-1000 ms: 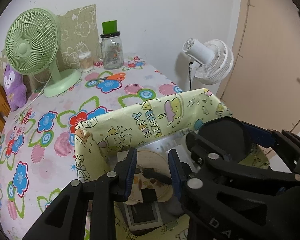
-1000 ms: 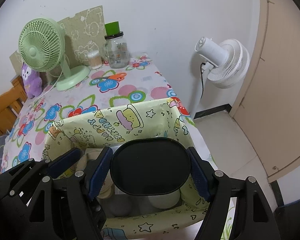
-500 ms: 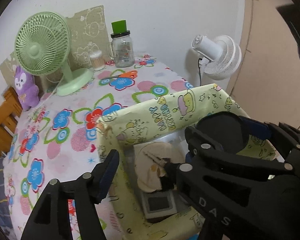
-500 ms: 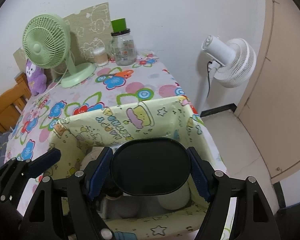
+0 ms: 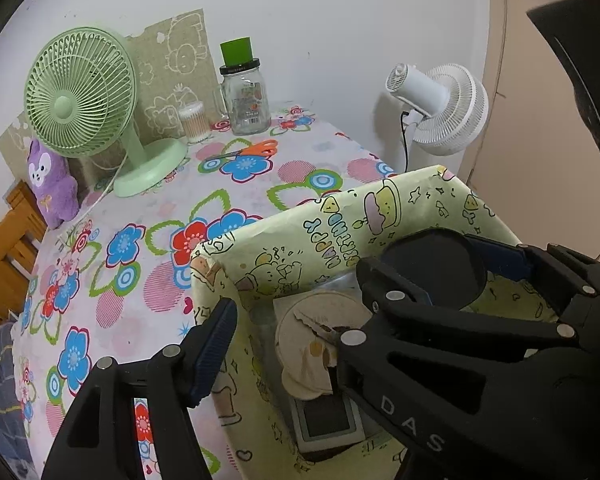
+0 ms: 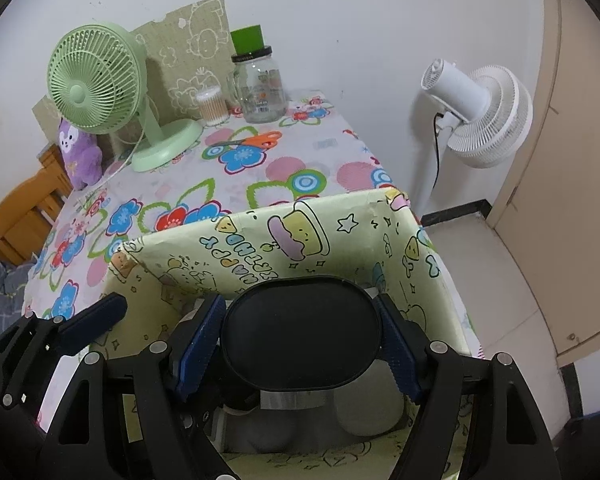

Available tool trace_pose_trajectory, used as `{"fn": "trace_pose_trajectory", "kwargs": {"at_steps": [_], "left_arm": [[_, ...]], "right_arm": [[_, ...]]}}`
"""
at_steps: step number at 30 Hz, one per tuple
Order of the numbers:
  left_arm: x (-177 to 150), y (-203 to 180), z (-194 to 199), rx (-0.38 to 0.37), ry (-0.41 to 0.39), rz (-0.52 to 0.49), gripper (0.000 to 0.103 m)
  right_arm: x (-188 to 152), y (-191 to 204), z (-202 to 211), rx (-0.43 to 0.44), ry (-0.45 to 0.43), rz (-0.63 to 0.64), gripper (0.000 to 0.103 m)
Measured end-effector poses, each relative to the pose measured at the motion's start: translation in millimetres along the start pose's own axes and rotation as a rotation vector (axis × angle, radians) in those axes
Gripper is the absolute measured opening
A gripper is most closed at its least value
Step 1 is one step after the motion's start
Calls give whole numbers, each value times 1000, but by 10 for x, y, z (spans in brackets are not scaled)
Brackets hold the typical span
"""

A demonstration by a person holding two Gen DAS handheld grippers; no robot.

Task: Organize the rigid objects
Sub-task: 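Lower the puck with right tool while left tool lowers the key into the box, then open right tool to release the puck while left tool releases the key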

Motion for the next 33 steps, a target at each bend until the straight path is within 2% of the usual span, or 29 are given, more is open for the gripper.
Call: {"fn": "trace_pose_trajectory", "kwargs": {"at_steps": [6, 10, 18, 33], "left_arm": [[5, -11, -12, 0, 0, 1, 77], [3, -20, -7, -12, -1, 3, 80], [-5, -52, 109, -15, -11, 1, 82], [-57, 15, 544, -15, -85, 15, 89]], "right_arm": [[8, -23, -25, 5, 3, 2, 79], [5, -13, -11, 18, 4, -9, 87], [-32, -44, 108, 23, 11, -46, 93], [-66, 73, 557, 13, -71, -33, 100]]}}
Point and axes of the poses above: each gripper's, at about its wrist camera, not at the fingertips, and z roughly against the way its jaws point, y to its left, x to its top, the point moved 1 cm from there along -z, roughly the way its jaws point, and after that the axes turned 14 degrees about -y, right-handed, at the moved point
